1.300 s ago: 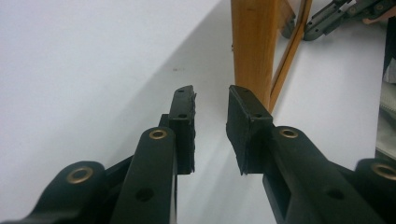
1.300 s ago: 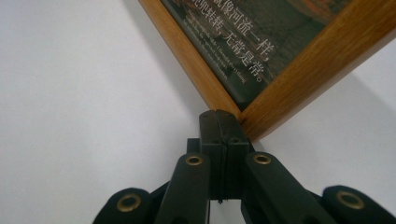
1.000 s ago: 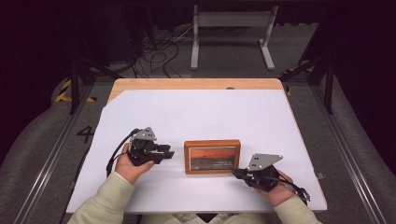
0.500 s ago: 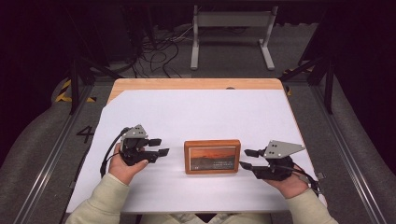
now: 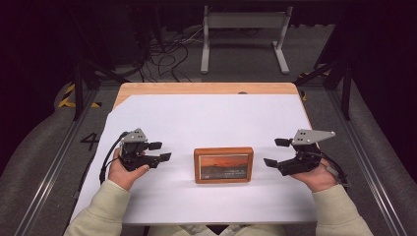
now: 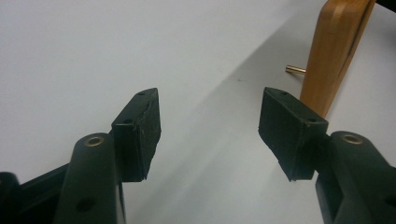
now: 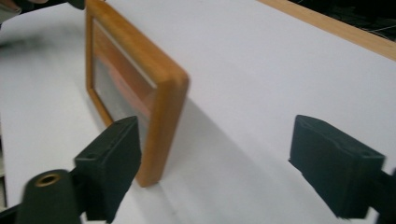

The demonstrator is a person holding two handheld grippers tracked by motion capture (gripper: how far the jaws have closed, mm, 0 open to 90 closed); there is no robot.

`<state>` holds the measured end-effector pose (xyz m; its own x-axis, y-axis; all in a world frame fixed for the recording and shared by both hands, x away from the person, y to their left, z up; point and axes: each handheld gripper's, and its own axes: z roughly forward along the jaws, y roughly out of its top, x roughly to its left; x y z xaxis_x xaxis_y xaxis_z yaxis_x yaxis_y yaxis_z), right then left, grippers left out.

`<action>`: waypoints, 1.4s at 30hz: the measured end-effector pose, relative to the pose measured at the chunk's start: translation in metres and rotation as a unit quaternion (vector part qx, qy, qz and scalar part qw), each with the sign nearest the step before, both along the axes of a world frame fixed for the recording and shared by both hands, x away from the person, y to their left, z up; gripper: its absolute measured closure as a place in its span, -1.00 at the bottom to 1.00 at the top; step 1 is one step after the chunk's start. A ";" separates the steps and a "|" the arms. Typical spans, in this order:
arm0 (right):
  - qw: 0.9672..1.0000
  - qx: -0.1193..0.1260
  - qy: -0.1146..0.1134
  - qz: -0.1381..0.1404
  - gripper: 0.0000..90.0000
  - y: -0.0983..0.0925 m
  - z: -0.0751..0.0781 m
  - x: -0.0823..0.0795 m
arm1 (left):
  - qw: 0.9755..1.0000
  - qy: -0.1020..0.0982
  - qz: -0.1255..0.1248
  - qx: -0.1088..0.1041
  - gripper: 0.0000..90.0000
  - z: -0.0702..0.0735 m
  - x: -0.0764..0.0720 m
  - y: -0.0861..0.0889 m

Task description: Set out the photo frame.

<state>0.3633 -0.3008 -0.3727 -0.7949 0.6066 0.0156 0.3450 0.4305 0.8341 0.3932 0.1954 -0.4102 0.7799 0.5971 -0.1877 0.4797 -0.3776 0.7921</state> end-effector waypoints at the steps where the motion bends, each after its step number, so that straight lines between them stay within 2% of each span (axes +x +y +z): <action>1: 1.000 0.002 0.003 -0.003 -0.78 -0.003 -0.001 0.002 | 1.000 0.001 0.004 -0.001 -0.14 -0.002 0.003 0.003; 6: 1.000 0.008 0.022 -0.020 -0.94 -0.017 -0.010 0.014 | 1.000 0.001 0.012 -0.004 -0.15 -0.006 0.008 0.010; 12: 0.998 0.011 0.041 -0.035 -0.95 -0.029 -0.026 0.025 | 1.000 -0.001 0.016 0.000 -0.18 -0.010 0.012 0.014; 13: 0.998 0.010 0.043 -0.037 -0.95 -0.031 -0.028 0.026 | 1.000 -0.007 0.019 0.003 -0.17 -0.010 0.012 0.015; 17: 0.998 0.020 0.037 -0.044 -0.96 -0.033 -0.040 0.033 | 1.000 -0.005 0.023 -0.006 -0.16 -0.013 0.014 0.018; 19: 0.997 0.022 0.044 -0.060 -0.96 -0.035 -0.047 0.037 | 1.000 -0.004 0.026 -0.007 -0.16 -0.015 0.015 0.019; 22: 0.994 0.019 0.066 -0.082 -0.97 -0.037 -0.058 0.042 | 1.000 -0.003 0.028 -0.003 -0.16 -0.017 0.017 0.020; 26: 0.992 0.011 0.076 -0.102 -0.94 -0.038 -0.070 0.044 | 1.000 -0.001 0.029 0.003 -0.16 -0.022 0.020 0.018; 27: 0.991 0.000 0.081 -0.107 -0.95 -0.038 -0.073 0.045 | 0.999 0.002 0.032 0.004 -0.16 -0.023 0.020 0.018; 31: 0.988 -0.012 0.080 -0.134 -0.94 -0.038 -0.076 0.044 | 0.999 0.001 0.033 0.010 -0.16 -0.025 0.021 0.018; 34: 0.986 -0.018 0.081 -0.144 -0.94 -0.039 -0.077 0.043 | 0.999 0.011 0.035 0.008 -0.16 -0.027 0.022 0.017; 42: 0.986 -0.037 0.072 -0.146 -0.94 -0.035 -0.078 0.043 | 0.999 0.017 0.032 0.015 -0.16 -0.030 0.024 0.015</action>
